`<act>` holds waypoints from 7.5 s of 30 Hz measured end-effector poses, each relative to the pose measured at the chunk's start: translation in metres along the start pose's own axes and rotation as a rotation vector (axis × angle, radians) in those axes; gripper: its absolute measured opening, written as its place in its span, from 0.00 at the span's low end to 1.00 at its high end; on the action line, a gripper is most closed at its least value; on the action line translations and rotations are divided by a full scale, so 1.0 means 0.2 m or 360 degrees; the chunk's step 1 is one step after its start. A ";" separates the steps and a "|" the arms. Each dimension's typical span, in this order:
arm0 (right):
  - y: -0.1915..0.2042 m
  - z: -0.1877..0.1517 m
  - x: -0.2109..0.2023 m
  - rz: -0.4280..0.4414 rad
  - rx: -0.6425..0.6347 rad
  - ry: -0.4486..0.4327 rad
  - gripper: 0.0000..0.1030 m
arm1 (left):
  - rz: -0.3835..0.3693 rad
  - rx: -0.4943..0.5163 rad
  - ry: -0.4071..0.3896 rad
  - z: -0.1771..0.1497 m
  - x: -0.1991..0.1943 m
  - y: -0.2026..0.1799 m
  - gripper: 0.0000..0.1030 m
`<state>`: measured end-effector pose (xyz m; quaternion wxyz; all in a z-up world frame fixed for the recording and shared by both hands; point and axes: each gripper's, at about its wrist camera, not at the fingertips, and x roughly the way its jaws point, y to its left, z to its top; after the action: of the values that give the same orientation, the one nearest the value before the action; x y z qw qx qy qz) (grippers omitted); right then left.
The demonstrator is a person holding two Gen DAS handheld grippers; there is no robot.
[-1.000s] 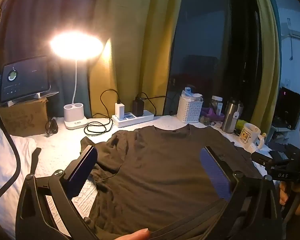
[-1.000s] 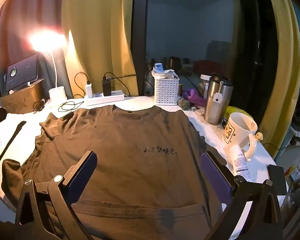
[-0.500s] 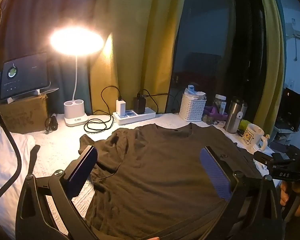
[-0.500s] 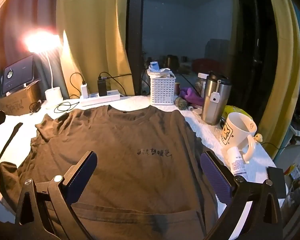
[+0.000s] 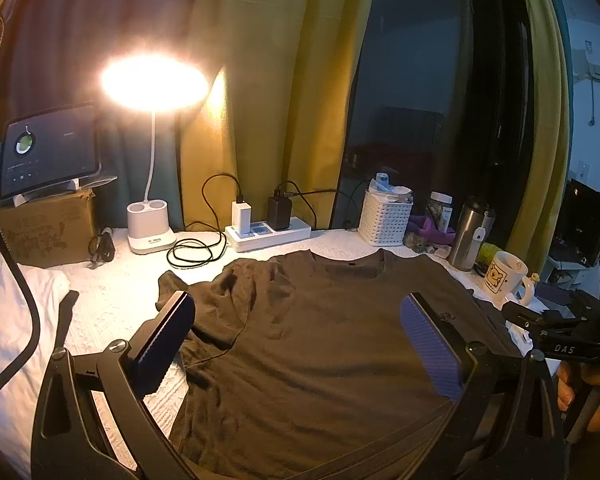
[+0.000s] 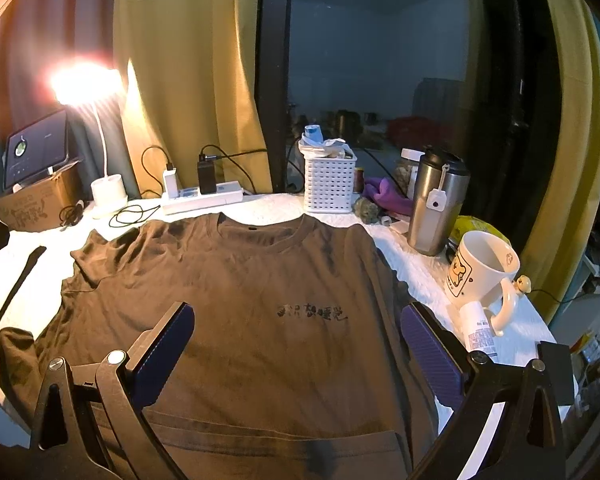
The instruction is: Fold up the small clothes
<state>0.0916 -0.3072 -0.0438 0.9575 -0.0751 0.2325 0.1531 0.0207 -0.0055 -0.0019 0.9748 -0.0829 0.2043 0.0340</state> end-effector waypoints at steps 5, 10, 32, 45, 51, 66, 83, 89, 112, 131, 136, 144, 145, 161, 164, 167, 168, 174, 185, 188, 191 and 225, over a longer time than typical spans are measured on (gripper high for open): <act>0.00 0.00 0.00 -0.0001 0.0000 0.0001 1.00 | -0.0006 -0.0004 0.0003 0.01 0.00 0.00 0.98; 0.00 0.00 -0.01 0.0001 0.0000 0.0004 1.00 | 0.0000 -0.0009 0.0007 0.00 0.00 -0.01 0.98; 0.00 0.00 -0.01 0.0004 -0.0008 0.0004 1.00 | -0.0005 -0.0002 0.0026 0.00 0.01 -0.03 0.98; 0.00 0.00 0.00 0.0006 -0.0006 0.0007 1.00 | -0.0015 0.0001 0.0035 0.00 0.03 -0.04 0.98; 0.00 0.00 0.00 0.0001 -0.0004 0.0009 1.00 | -0.0018 0.0014 0.0043 0.01 0.04 -0.07 0.98; -0.13 -0.04 0.07 -0.0023 0.0052 0.0046 1.00 | -0.0016 0.0048 0.0104 0.02 0.11 -0.15 0.98; -0.65 -0.13 0.38 -0.0276 0.0181 0.0219 0.94 | -0.0006 0.0059 0.0281 -0.01 0.41 -0.24 0.98; -0.70 -0.10 0.57 -0.0233 0.0133 0.0323 0.68 | 0.0001 0.0050 0.0344 -0.01 0.52 -0.25 0.98; -0.62 -0.05 0.97 0.0007 0.0063 0.0508 0.09 | 0.0004 0.0002 0.0461 -0.03 0.70 -0.17 0.98; -0.81 0.08 0.53 -0.0456 0.0136 0.0247 0.08 | -0.0017 -0.0007 0.0418 -0.01 0.61 -0.13 0.98; -0.72 0.14 0.44 -0.0438 0.0111 0.0175 0.08 | -0.0020 -0.0021 0.0397 -0.02 0.56 -0.09 0.98; -0.46 0.16 0.44 -0.0307 0.0000 0.0136 0.08 | -0.0034 -0.0056 0.0382 -0.04 0.49 0.00 0.98; -0.42 0.16 0.45 -0.0288 -0.0016 0.0141 0.08 | -0.0034 -0.0060 0.0381 -0.05 0.49 0.02 0.98; 0.03 -0.10 0.80 0.0105 -0.0021 0.0535 0.08 | -0.0002 -0.0132 0.0395 -0.11 0.41 0.19 0.98; 0.06 -0.12 0.82 0.0108 -0.0072 0.0563 0.15 | -0.0006 -0.0135 0.0400 -0.12 0.41 0.18 0.98; 0.07 -0.12 0.81 0.0170 -0.0051 0.0584 0.82 | -0.0015 -0.0125 0.0405 -0.11 0.42 0.16 0.98; 0.08 -0.12 0.80 0.0196 -0.0050 0.0571 0.89 | -0.0018 -0.0119 0.0406 -0.11 0.42 0.16 0.98; 0.01 -0.08 0.67 0.0285 0.0029 0.0491 0.89 | -0.0009 -0.0102 0.0410 -0.11 0.42 0.13 0.98; -0.32 -0.13 0.56 0.0194 0.0215 0.0443 0.89 | -0.0058 -0.0032 0.0436 -0.10 0.44 0.01 0.98; -0.30 -0.17 0.56 0.0286 0.0243 0.0469 0.87 | -0.0054 -0.0015 0.0441 -0.11 0.43 -0.01 0.98; -0.22 -0.19 0.56 0.0403 0.0210 0.0501 0.85 | -0.0038 -0.0023 0.0441 -0.11 0.42 0.00 0.98; 0.20 -0.01 0.70 0.0422 0.0014 0.0586 0.85 | 0.0240 -0.0129 0.0573 -0.07 0.60 0.78 0.98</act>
<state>0.1958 -0.2335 -0.1131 0.8708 -0.0664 0.4118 0.2603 0.1089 0.1484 -0.0864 0.9130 -0.1114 0.3795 0.0997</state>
